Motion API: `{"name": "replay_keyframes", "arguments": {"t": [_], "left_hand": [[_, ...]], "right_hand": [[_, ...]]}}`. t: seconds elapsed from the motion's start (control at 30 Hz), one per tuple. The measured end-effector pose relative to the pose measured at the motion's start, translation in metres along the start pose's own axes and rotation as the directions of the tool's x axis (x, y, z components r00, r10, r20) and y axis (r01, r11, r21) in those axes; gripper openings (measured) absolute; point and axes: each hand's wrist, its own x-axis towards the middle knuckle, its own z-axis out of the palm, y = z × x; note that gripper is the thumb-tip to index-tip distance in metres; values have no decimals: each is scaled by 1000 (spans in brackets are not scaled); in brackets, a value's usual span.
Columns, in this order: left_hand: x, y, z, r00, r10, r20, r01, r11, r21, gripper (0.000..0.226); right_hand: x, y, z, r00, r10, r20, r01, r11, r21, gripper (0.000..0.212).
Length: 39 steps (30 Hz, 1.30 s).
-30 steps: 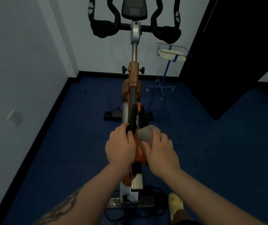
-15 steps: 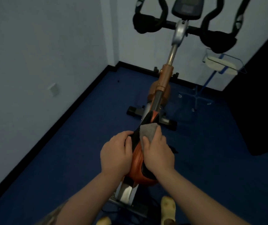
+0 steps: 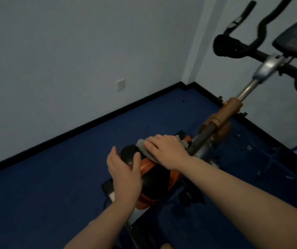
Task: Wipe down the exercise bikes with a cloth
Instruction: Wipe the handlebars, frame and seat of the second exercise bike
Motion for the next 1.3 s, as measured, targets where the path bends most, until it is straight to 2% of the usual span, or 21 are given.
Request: {"name": "replay_keyframes", "arguments": {"t": [0.07, 0.13, 0.2, 0.27, 0.37, 0.43, 0.5, 0.63, 0.7, 0.83, 0.93, 1.0, 1.07, 1.13, 1.2, 1.3], "left_hand": [[-18, -4, 3, 997, -65, 40, 65, 998, 11, 104], [-28, -7, 5, 988, -128, 88, 129, 992, -9, 124], [-29, -9, 4, 973, -188, 130, 198, 978, -66, 135], [-27, -9, 0, 966, -191, 172, 211, 972, -105, 139], [-24, -9, -3, 956, -219, 196, 232, 972, -45, 131], [-22, -10, -4, 942, -275, 192, 275, 961, 26, 122], [-18, -11, -5, 928, -314, 200, 309, 949, 56, 115], [-14, -12, -10, 932, -240, 271, 245, 969, 17, 110], [-13, -10, -13, 929, -217, 299, 209, 976, 60, 111], [-14, -4, -18, 920, -305, 244, 255, 943, 215, 113], [-18, -3, -17, 927, -325, 188, 262, 918, 296, 115], [-23, -6, -13, 944, -283, 169, 237, 939, 247, 112], [-28, -9, -9, 960, -225, 169, 201, 969, 146, 99], [-28, -10, -7, 966, -197, 171, 184, 979, 85, 87], [-26, -9, -7, 960, -231, 159, 219, 972, 90, 96], [-25, -9, -8, 946, -286, 153, 269, 955, 124, 96]], "right_hand": [[9, 7, -9, 983, -76, 168, 62, 994, 86, 43], [16, 27, -18, 952, -89, 294, 62, 993, 97, 45], [20, 41, -20, 952, -29, 305, 25, 1000, 16, 50], [22, 34, -17, 961, -7, 278, 37, 994, -106, 51], [27, 6, -7, 962, -70, 263, 104, 988, -117, 37], [31, -18, -1, 968, -64, 241, 59, 998, 26, 40], [34, -40, 5, 966, -128, 226, 101, 987, 127, 44], [29, -46, -3, 899, -349, 263, 292, 927, 234, 45], [27, -36, -10, 868, -391, 307, 308, 907, 286, 47], [49, -51, -8, 870, -295, 396, 193, 942, 275, 31], [74, -80, -3, 841, -198, 504, 162, 980, 115, 30], [74, -81, -2, 818, -251, 517, 243, 966, 86, 27], [60, -68, -3, 784, -424, 452, 398, 904, 158, 29], [51, -57, -7, 756, -512, 408, 434, 858, 274, 30], [58, -58, -7, 800, -427, 421, 320, 898, 302, 30], [82, -78, -2, 850, -140, 508, 62, 984, 167, 39]]}}
